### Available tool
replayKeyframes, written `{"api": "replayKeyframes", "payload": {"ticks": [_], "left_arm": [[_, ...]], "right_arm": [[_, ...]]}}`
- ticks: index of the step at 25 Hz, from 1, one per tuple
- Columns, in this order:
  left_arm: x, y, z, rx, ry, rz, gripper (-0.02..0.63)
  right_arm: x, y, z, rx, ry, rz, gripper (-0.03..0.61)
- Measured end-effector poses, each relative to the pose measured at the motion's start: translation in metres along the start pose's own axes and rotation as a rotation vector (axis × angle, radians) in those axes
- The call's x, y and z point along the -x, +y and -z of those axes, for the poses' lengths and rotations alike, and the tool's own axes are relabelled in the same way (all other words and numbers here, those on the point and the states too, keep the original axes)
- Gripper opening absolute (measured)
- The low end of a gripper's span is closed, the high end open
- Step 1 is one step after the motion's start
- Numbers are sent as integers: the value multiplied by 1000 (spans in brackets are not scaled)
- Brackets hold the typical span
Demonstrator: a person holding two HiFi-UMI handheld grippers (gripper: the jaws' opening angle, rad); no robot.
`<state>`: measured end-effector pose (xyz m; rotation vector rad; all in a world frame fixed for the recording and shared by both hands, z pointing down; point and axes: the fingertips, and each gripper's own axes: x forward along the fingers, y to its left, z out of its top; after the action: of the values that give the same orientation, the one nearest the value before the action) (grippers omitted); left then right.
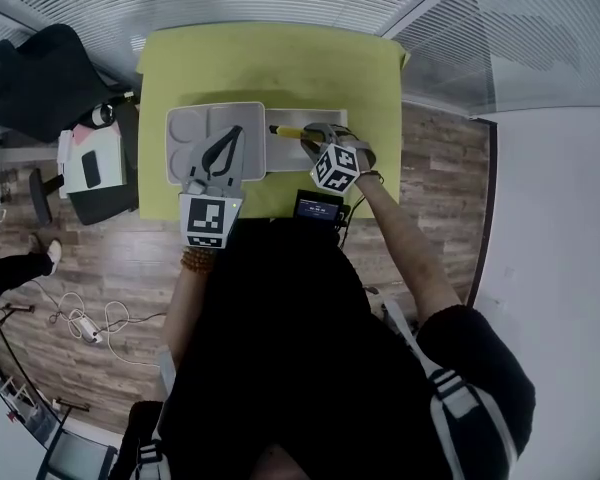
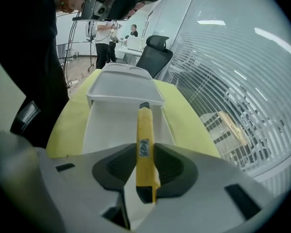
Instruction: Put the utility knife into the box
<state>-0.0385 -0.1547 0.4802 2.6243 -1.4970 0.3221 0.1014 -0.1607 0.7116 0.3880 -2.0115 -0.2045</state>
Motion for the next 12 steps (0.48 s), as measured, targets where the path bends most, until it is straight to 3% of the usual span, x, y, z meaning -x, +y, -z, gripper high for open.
{"api": "replayKeyframes", "payload": {"ticks": [12], "left_arm": [[1, 0, 5, -5, 15, -2, 12]], "right_arm": [[-24, 1, 19, 13, 64, -48, 114]]}}
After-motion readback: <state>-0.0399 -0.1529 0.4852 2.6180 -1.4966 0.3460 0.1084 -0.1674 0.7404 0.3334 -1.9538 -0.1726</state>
